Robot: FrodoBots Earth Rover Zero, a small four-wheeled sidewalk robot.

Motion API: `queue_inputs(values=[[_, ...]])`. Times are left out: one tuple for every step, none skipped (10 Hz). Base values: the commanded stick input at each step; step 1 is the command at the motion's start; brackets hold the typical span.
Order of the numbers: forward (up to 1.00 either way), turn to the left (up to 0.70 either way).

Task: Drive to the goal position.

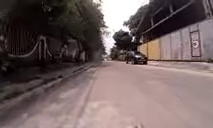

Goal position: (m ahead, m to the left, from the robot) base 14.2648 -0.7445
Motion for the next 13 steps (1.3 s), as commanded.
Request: queue_inputs(values=[[1.0, 0.0], [1.0, 0.0], [1.0, 0.0], [1.0, 0.0], [1.0, 0.0], [1.0, 0.0], [1.0, 0.0], [1.0, 0.0], [1.0, 0.0], [1.0, 0.0], [1.0, 0.0], [1.0, 0.0], [1.0, 0.0]])
